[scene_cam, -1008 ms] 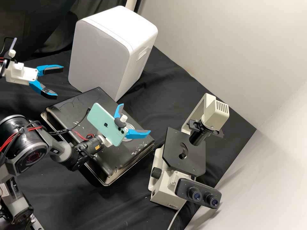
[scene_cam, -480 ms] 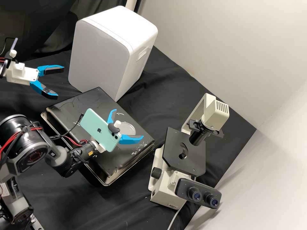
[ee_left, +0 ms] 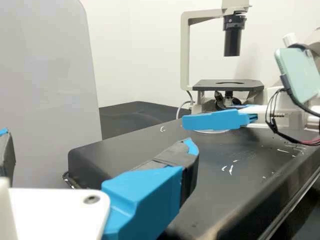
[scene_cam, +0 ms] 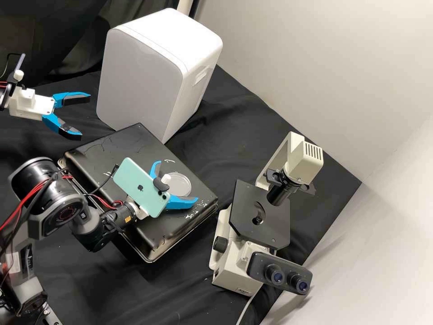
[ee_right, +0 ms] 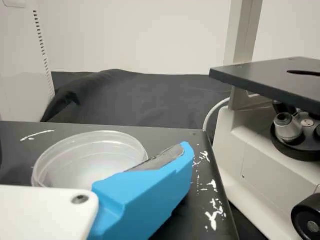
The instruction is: Place the petri dish on the microscope
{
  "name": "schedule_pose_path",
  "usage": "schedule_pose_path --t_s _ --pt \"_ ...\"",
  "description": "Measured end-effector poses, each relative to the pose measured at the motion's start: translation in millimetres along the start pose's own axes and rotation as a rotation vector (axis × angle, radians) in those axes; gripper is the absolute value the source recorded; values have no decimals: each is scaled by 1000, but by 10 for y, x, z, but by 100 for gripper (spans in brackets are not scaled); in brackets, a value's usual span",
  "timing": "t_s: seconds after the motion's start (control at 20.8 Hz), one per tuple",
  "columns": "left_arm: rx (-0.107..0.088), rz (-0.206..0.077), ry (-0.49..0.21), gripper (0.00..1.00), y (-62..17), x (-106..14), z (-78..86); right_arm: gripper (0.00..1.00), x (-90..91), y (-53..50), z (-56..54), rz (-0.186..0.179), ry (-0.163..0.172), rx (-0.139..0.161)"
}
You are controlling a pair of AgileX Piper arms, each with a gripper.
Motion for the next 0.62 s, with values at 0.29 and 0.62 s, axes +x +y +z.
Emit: schedule_pose_path --t_s 0.29,0.62 --pt "-3 0 0 100 0 0 0 100 111 -11 50 18 -31 -1" --pt "-5 -1 -5 100 -2 4 10 100 158 -40 75 13 -41 -19"
